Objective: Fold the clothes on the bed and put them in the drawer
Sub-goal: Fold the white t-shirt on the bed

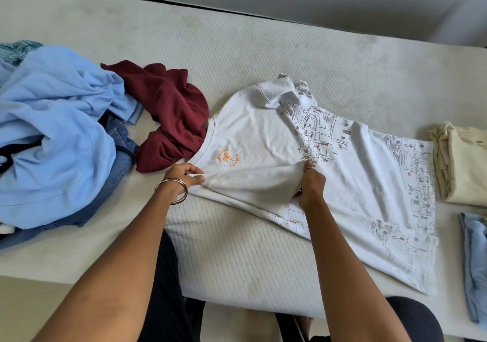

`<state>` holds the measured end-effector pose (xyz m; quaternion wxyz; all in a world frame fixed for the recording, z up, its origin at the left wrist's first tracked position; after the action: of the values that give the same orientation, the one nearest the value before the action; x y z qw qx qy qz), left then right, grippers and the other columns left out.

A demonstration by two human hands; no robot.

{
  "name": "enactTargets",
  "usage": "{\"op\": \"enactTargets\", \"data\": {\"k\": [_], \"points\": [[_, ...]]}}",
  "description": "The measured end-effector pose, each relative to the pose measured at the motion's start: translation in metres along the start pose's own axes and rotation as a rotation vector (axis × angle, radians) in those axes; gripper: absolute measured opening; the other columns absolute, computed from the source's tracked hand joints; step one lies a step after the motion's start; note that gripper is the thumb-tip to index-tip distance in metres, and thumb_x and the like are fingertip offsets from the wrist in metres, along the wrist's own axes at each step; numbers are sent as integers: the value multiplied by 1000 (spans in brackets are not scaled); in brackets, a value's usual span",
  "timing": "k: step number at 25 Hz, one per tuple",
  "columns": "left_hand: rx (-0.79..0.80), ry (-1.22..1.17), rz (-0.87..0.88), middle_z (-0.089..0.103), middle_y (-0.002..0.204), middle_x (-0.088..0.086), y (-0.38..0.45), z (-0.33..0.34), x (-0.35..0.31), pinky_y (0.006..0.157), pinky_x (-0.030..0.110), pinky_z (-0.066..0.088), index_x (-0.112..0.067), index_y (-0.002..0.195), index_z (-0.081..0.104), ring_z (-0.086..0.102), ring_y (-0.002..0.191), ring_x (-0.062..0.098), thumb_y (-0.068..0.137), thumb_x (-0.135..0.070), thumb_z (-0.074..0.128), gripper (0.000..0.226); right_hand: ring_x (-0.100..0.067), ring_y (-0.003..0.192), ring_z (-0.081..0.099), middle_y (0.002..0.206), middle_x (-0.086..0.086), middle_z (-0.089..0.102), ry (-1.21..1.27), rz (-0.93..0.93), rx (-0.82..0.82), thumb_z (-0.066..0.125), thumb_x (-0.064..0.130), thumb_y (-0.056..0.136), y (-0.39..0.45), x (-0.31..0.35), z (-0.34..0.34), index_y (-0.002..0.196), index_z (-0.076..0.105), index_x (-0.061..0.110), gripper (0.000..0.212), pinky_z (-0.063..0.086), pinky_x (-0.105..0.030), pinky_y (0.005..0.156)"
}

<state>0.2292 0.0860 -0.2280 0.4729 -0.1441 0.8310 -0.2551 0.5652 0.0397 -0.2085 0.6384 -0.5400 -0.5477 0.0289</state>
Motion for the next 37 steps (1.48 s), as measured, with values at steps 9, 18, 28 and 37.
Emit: {"op": "enactTargets", "data": {"k": [9, 18, 28, 37], "points": [[19, 5, 16, 68, 89, 12, -4, -1, -5, 79, 33, 48, -21, 79, 68, 59, 81, 21, 74, -6, 80, 20, -21, 68, 55, 78, -10, 59, -324, -411, 196, 74, 11, 84, -45, -35, -28, 131, 35, 33, 65, 47, -40, 64], [-235, 487, 201, 59, 109, 1, -29, 13, -17, 90, 40, 40, -25, 98, 68, 52, 109, 28, 78, -28, 74, 21, -22, 90, 46, 115, -11, 38, -692, -626, 26, 58, -15, 80, -56, -56, -37, 147, 32, 13, 77, 36, -18, 72], [100, 1047, 478, -11, 161, -8, -81, 156, -25, 105, 70, 12, -50, 148, 6, -5, 149, 21, 95, -40, 48, 68, -31, 151, 5, 165, 7, 4, -1412, -1019, 122, 29, 53, 98, -8, -69, -94, 153, 15, 45, 57, 16, -56, 115], [43, 1146, 401, 22, 152, 11, -101, 182, -78, 103, 72, 17, -33, 142, 34, 25, 138, 35, 87, -41, 59, 61, -29, 135, 27, 145, 0, 45, -1306, -646, -236, 67, 25, 90, 13, -18, -240, 127, 58, 23, 38, 23, -53, 104]]}}
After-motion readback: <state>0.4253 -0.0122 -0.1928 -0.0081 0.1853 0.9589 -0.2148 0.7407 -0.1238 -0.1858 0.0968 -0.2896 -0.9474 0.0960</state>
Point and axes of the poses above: each hand's wrist, its own y-axis towards the middle knuckle, its own z-axis out of the palm, x = y × z, the point moved 2 cm from there along y, towards the middle knuckle
